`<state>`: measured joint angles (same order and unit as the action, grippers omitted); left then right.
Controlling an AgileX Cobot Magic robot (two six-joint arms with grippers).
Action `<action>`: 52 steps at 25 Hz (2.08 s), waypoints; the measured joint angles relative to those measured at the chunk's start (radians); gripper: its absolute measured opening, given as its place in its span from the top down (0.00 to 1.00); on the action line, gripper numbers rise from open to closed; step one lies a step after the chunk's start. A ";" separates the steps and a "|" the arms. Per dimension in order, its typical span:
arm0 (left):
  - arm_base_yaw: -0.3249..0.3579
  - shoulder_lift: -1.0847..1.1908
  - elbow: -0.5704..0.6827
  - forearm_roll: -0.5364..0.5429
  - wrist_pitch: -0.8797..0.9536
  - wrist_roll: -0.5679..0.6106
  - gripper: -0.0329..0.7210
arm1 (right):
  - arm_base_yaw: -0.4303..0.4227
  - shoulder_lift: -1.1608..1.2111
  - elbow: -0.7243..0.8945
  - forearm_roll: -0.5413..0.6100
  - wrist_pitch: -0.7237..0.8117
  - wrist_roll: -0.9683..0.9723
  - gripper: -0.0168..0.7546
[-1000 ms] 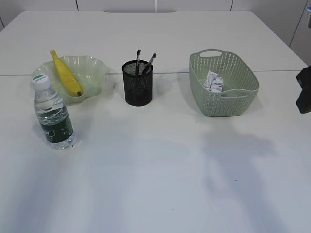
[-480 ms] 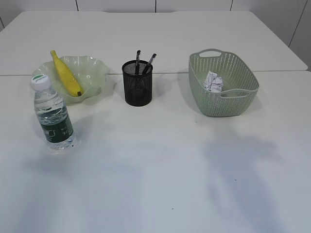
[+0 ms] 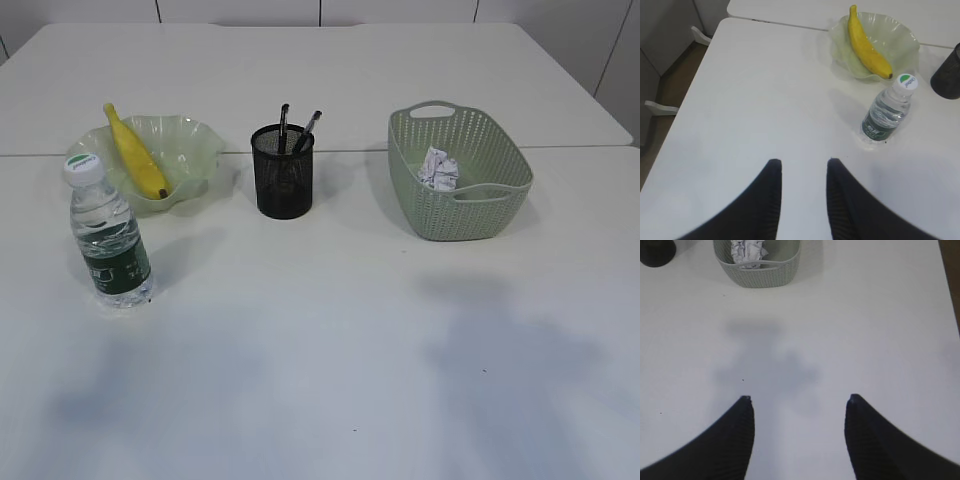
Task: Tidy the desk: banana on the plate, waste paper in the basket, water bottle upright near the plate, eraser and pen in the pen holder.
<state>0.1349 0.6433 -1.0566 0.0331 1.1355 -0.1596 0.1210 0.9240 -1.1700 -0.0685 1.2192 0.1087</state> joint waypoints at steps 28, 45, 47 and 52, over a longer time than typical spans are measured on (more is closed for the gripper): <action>0.000 -0.403 0.096 -0.024 0.137 0.037 0.38 | 0.000 -0.831 0.368 -0.037 0.055 0.051 0.42; -0.118 -0.625 0.450 -0.079 0.123 0.114 0.38 | 0.000 -0.946 0.508 -0.031 0.062 0.029 0.42; -0.118 -0.625 0.462 -0.076 0.100 0.114 0.38 | 0.000 -0.946 0.550 -0.031 0.062 0.019 0.42; -0.118 -0.625 0.495 -0.074 0.050 0.116 0.31 | 0.000 -0.946 0.632 -0.026 0.009 0.004 0.42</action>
<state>0.0165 0.0178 -0.5615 -0.0411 1.1859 -0.0438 0.1210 -0.0220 -0.5378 -0.0946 1.2279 0.1131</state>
